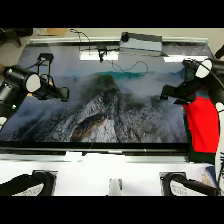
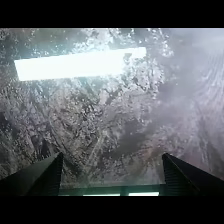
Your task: Fold the shirts.
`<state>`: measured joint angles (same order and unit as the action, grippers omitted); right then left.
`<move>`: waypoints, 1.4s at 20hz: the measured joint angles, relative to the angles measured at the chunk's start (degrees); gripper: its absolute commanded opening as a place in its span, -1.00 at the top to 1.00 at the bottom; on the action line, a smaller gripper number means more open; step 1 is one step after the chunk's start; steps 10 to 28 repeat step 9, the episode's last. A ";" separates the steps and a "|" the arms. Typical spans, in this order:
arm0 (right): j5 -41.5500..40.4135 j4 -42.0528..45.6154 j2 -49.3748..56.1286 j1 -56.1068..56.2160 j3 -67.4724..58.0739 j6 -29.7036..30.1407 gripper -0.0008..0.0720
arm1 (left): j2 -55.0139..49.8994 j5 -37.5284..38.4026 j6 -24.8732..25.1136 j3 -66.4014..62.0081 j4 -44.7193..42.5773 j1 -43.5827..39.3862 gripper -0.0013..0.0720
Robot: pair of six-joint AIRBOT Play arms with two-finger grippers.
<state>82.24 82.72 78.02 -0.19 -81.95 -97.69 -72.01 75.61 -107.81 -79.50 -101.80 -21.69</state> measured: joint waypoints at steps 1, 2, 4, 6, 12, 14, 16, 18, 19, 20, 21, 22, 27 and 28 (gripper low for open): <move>0.00 0.00 0.02 0.04 0.00 0.00 -0.90 | 0.02 -0.09 -0.02 -0.02 -0.04 0.00 -1.00; 0.11 -0.04 0.02 0.07 -0.02 0.00 -0.90 | 0.02 -0.13 -0.07 0.00 -0.09 0.00 -1.00; 0.13 -0.09 0.02 0.09 -0.02 -0.02 -0.90 | 0.02 -0.24 -0.20 0.00 -0.15 0.00 -1.00; 0.13 -0.09 0.02 0.09 -0.02 -0.02 -0.90 | 0.02 -0.35 -0.24 0.00 -0.17 0.00 -1.00; 0.15 -0.09 0.02 0.09 0.00 -0.04 -0.90 | 0.02 -0.39 -0.26 0.00 -0.20 0.00 -1.00; 0.15 -0.09 0.02 0.09 0.00 -0.04 -0.90 | 0.02 -0.39 -0.26 0.00 -0.20 0.00 -1.00; 0.15 -0.09 0.02 0.09 0.00 -0.04 -0.90 | 0.02 -0.39 -0.26 0.00 -0.20 0.00 -1.00; 0.15 -0.09 0.02 0.09 0.00 -0.04 -0.90 | 0.02 -0.39 -0.26 0.00 -0.20 0.00 -1.00; 0.15 -0.09 0.02 0.09 0.00 -0.04 -0.90 | 0.02 -0.39 -0.26 0.00 -0.20 0.00 -1.00; 0.15 -0.09 0.02 0.09 0.00 -0.04 -0.90 | 0.02 -0.39 -0.26 0.00 -0.20 0.00 -1.00; 0.15 -0.09 0.02 0.09 0.00 -0.04 -0.90 | 0.02 -0.39 -0.26 0.00 -0.20 0.00 -1.00; 0.15 -0.09 0.02 0.09 0.00 -0.04 -0.90 | 0.02 -0.39 -0.26 0.00 -0.20 0.00 -1.00; 0.15 -0.09 0.02 0.09 0.00 -0.04 -0.90 | 0.02 -0.39 -0.26 0.00 -0.20 0.00 -1.00; 0.15 -0.09 0.02 0.09 0.00 -0.04 -0.90 | 0.02 -0.39 -0.26 0.00 -0.20 0.00 -1.00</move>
